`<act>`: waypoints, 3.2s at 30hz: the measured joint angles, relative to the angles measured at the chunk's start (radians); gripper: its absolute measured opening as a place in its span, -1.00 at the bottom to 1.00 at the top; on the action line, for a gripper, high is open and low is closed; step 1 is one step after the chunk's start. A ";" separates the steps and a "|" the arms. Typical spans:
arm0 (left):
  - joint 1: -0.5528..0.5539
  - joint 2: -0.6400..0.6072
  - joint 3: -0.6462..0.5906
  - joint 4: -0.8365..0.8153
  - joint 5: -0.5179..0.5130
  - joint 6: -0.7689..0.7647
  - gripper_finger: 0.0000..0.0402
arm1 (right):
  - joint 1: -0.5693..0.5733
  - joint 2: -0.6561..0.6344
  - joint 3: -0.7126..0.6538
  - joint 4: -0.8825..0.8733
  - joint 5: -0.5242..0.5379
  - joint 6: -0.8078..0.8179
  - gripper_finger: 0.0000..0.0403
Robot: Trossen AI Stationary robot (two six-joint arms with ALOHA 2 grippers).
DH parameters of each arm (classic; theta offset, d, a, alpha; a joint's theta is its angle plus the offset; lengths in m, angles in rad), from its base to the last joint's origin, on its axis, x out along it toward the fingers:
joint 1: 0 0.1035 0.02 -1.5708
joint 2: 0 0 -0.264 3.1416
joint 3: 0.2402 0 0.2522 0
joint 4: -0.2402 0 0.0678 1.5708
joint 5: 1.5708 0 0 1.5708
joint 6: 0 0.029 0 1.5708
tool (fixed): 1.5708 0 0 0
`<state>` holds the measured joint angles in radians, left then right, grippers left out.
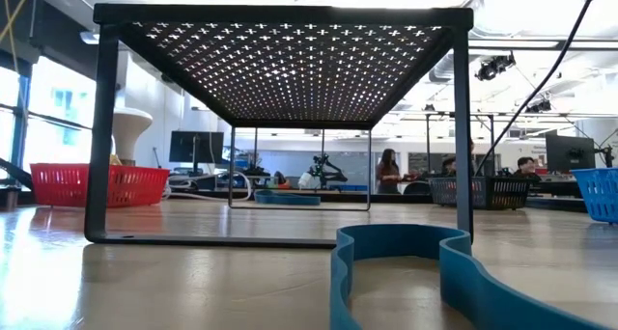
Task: Pick & Place Office Desk Supplies
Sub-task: Put the orange spring keychain into the black bin
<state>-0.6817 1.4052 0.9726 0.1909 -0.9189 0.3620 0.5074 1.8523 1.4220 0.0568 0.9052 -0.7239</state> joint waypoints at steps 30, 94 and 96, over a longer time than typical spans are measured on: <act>0.011 0.000 0.001 -0.079 -0.052 -0.047 -0.95 | -0.037 0.000 0.000 0.000 0.009 -0.070 -0.70; 0.086 -0.100 0.001 -0.181 0.207 -0.404 -0.34 | 0.018 0.001 0.000 -0.153 -0.009 0.032 -0.97; 0.086 -0.100 0.001 -0.174 0.207 -0.404 -0.27 | 0.029 0.001 0.000 -0.204 0.096 0.065 -0.97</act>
<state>-0.5957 1.3052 0.9733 0.0169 -0.7120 -0.0425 0.5361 1.8530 1.4223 -0.1469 1.0014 -0.6587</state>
